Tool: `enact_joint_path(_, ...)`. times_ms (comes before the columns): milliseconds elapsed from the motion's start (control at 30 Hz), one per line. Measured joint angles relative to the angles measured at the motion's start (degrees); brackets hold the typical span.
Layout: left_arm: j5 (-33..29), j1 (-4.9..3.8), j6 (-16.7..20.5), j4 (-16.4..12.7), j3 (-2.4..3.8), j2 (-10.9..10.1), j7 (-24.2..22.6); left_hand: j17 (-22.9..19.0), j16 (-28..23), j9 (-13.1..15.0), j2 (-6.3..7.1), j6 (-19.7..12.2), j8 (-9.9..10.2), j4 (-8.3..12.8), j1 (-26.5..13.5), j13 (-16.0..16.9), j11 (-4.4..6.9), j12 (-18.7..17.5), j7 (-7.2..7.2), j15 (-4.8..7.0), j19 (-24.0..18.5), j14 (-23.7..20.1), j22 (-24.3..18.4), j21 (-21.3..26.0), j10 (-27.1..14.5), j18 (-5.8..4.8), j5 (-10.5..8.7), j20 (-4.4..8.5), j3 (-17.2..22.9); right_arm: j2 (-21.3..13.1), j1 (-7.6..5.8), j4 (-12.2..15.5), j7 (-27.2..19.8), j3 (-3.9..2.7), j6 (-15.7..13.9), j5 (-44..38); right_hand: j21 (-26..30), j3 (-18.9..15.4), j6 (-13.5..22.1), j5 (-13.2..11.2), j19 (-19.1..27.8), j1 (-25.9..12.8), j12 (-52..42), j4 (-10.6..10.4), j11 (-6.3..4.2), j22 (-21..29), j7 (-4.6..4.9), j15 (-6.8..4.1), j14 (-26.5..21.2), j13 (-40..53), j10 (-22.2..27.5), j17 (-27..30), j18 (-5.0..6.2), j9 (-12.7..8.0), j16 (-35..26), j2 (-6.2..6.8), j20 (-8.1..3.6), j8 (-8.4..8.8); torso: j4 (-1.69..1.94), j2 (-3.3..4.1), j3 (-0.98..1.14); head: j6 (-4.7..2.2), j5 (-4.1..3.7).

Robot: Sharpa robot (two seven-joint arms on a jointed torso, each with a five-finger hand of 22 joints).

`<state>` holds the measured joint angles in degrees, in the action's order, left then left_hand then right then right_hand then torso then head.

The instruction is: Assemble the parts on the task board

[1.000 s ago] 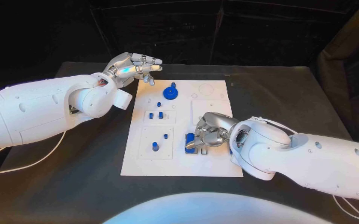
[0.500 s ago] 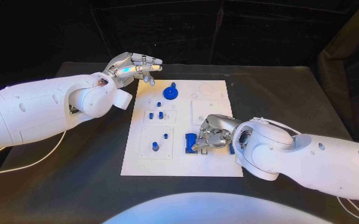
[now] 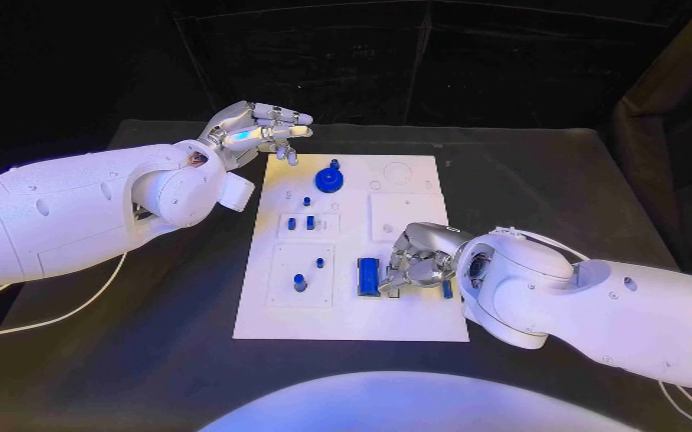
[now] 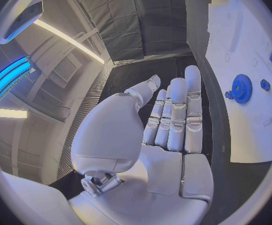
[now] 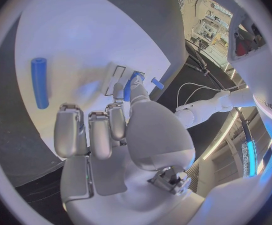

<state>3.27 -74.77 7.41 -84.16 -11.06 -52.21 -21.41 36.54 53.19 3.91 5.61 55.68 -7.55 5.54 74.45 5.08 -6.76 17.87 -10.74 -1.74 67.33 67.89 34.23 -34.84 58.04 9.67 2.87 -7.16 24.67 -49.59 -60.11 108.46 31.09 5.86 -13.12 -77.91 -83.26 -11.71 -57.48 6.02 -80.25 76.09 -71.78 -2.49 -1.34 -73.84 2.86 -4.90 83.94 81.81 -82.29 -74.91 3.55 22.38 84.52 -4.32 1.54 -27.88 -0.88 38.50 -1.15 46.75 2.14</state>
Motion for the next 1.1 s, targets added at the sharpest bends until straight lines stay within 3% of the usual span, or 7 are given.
enact_joint_path(67, 0.00, 0.00, 0.00, 0.00, 0.00, -0.01, 0.00, 0.00, 0.00, 0.00, 0.00, 0.00, 0.00, 0.00, 0.00, 0.00, 0.00, 0.00, 0.00, 0.00, 0.00, 0.00, 0.00, 0.00, 0.00, 0.00, 0.00, 0.00, 0.00, -1.43, 0.00, 0.60, -1.30, 0.00, -0.61, 0.68, 0.56, 0.00, 1.87, 0.19, 0.83, -0.38, 0.81, 0.00, 0.05, 0.90, 0.71, 0.06, 0.06, 1.17, 0.04, 0.00, 0.00, -0.59, -0.46, -0.36, 0.39, 1.35, 0.01, 0.00, 0.00, -0.07, -0.10)
enact_joint_path(133, 0.00, 0.00, -0.01, -0.01, 0.00, -0.04, 0.01, 0.00, 0.00, 0.00, 0.00, 0.00, 0.00, 0.00, 0.00, 0.00, 0.00, 0.00, 0.00, 0.00, 0.00, 0.00, 0.00, 0.00, 0.00, 0.00, 0.00, 0.00, 0.00, -3.90, -0.02, 1.63, -3.26, -0.01, -1.35, 2.10, 0.84, -0.11, 2.86, 0.33, 1.26, -0.69, 1.32, -0.10, 0.75, 1.61, 1.48, 0.66, 0.03, 1.17, 0.74, 0.00, 0.00, -1.06, -0.75, -0.63, 0.81, 2.50, 0.01, -0.01, -0.02, -0.16, -0.24)
enact_joint_path(267, 0.00, 0.00, -0.02, -0.01, -0.01, -0.04, 0.02, 0.00, 0.00, 0.00, 0.00, 0.00, 0.00, 0.00, 0.00, 0.00, 0.00, 0.00, 0.00, 0.00, 0.00, 0.00, 0.00, 0.00, 0.00, 0.00, 0.00, 0.00, 0.00, -9.28, -0.24, 3.11, -6.55, -0.01, -2.29, 5.37, 1.38, -0.35, 4.13, 1.20, 1.86, -2.00, 2.78, -0.35, 1.59, 2.62, 2.30, 1.33, 0.09, 1.08, 1.58, 0.00, 0.00, -1.95, -1.22, -0.57, 1.41, 4.49, 0.00, -0.08, -0.07, -0.40, -0.68)
enact_joint_path(400, 0.00, 0.00, -0.04, -0.09, -0.01, -0.04, 0.02, -0.10, 0.00, 0.00, 0.00, 0.00, 0.00, -0.16, 0.00, 0.01, 0.00, 0.32, 0.00, 0.00, 0.00, 0.00, -0.10, 0.00, 0.00, 0.00, 0.00, 0.00, -0.16, -13.66, -0.48, 3.74, -8.29, -0.02, -2.76, 7.05, 1.68, -1.17, 4.21, 4.19, 2.16, -3.21, 3.81, -0.81, 1.86, 3.10, 2.38, 1.65, 0.02, -8.51, 1.85, 0.00, 0.00, -2.94, -1.54, -0.12, 1.71, 6.34, -0.13, -0.15, -0.13, -0.69, -1.16)
enact_joint_path(533, 0.00, 0.00, -0.07, -0.12, -0.01, 0.03, 0.02, -0.10, 0.00, 0.00, 0.00, 0.00, 0.00, -0.16, 0.00, 0.01, 0.00, 0.32, 0.00, 0.00, 0.00, 0.00, -0.10, 0.00, 0.00, 0.00, 0.00, 0.00, -0.16, -16.52, -0.53, 4.22, -8.74, -0.01, -2.98, 6.73, 1.68, -1.83, 3.33, 4.97, 2.16, -4.25, 3.70, -1.16, 1.86, 3.05, 2.59, 1.73, 0.10, -9.14, 1.85, 0.00, 0.01, -3.31, -1.54, -0.13, 1.71, 6.63, -0.26, -0.23, -0.15, -0.83, -1.70)
enact_joint_path(767, 0.00, 0.00, -0.16, -0.14, -0.01, 0.08, 0.02, -0.09, 0.00, 0.00, 0.00, 0.00, 0.00, -0.16, 0.00, -0.04, 0.00, 0.32, 0.00, 0.00, 0.00, 0.00, -0.09, 0.00, 0.00, 0.00, 0.00, 0.00, -0.16, -17.64, -0.53, 3.76, -7.50, 0.02, -2.92, 3.25, 1.68, -2.88, 0.76, 5.66, 2.16, -5.05, 3.70, -1.77, 1.86, 2.62, 1.68, 1.73, 0.10, -9.14, 1.85, 0.00, 0.00, -3.14, -1.54, -0.32, 1.71, 6.63, -0.27, -0.23, -0.15, -1.05, -2.29)
enact_joint_path(1100, 0.00, 0.02, -0.28, -0.04, -0.03, 0.05, 0.02, -0.09, 0.00, 0.00, 0.00, 0.00, 0.00, -0.16, 0.00, -0.04, 0.00, 0.32, 0.00, 0.00, 0.00, 0.00, -0.09, 0.00, 0.00, 0.00, 0.00, 0.00, -0.16, -15.79, -0.42, 2.16, -4.47, 0.05, -2.42, -1.20, 1.68, -3.83, 0.18, 6.30, 1.94, -5.83, 3.70, -2.40, 1.63, 2.40, 1.48, 1.73, 0.10, -9.07, 1.63, 0.01, 0.00, -2.54, -1.53, -0.37, 1.50, 6.63, -0.30, -0.16, -0.14, -0.99, -2.44)
